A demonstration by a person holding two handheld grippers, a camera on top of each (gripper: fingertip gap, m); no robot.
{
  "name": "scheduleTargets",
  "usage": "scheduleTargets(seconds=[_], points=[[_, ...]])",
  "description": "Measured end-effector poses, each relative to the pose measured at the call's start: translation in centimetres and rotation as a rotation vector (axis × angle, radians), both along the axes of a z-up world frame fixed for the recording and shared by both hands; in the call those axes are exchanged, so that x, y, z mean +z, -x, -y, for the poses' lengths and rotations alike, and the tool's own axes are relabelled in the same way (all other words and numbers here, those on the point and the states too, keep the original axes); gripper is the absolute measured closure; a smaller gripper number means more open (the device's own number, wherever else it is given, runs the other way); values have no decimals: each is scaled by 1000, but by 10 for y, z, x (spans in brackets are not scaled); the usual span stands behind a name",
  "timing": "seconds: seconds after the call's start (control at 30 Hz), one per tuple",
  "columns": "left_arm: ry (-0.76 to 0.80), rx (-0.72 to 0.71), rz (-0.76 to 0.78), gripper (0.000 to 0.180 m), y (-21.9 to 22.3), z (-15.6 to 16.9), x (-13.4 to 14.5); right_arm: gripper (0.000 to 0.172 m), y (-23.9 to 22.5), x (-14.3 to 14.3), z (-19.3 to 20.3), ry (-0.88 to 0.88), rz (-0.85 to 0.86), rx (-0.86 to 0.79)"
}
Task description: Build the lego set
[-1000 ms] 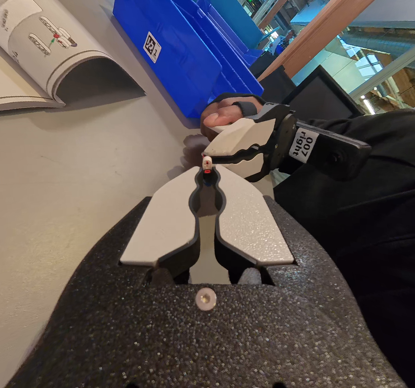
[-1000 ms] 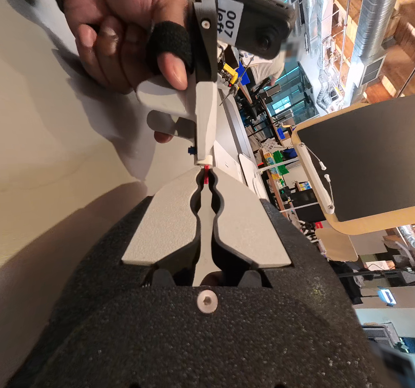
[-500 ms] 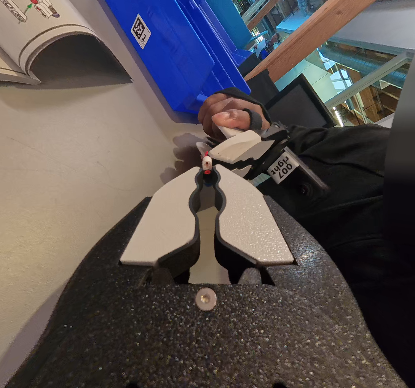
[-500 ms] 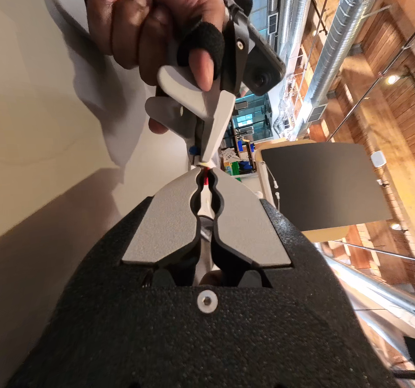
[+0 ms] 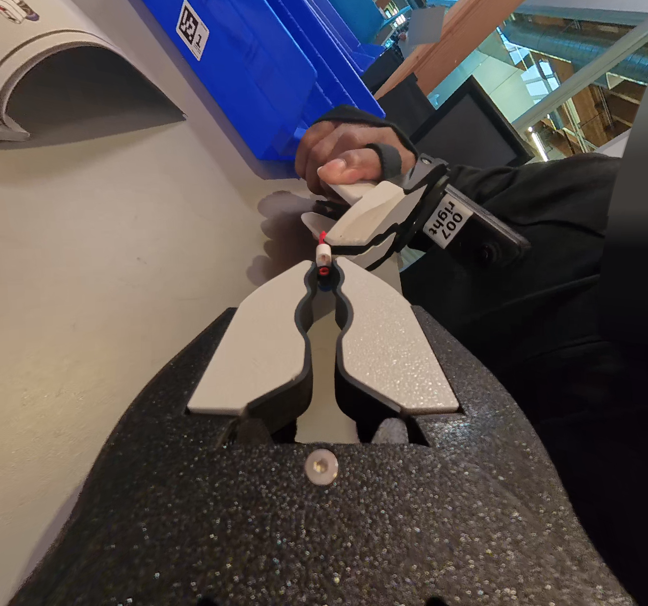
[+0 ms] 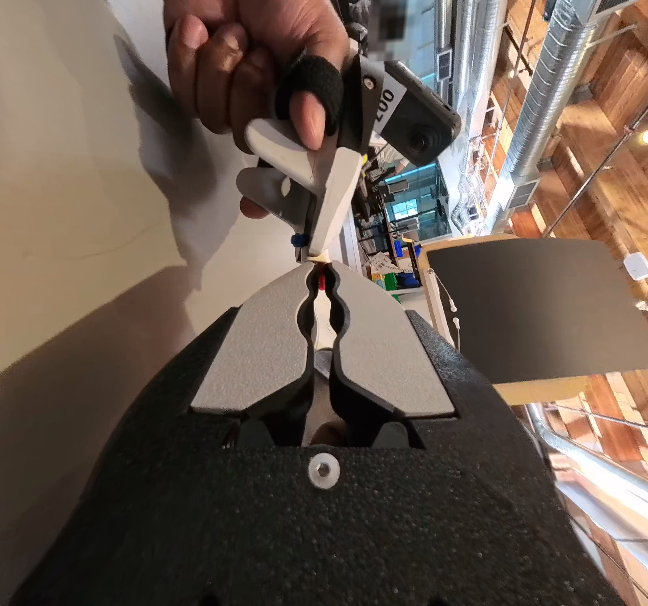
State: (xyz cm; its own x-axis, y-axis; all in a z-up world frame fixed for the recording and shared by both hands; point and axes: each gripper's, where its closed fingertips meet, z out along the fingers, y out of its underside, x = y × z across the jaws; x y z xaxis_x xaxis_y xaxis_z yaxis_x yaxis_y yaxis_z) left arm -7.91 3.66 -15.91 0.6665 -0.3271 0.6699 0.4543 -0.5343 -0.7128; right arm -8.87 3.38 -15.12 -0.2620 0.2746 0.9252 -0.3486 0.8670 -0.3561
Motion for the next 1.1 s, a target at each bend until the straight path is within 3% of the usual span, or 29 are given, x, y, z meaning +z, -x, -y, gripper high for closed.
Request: scheduleTargets(seconds=[0.5,0.67,0.93,1.1], points=[[-55,4,17,173,2,0,9,159,-1,7,-1,128,42,39],[-49,32,-32,173,7,-1,6,157,0,5,-8,201,132,9],[-32,91,-128,173,15,-3,1,152,-23,-35,7,471,700,13],[-20,96,-185,173,14,-2,-3,152,-27,-55,29,469,859,-8]])
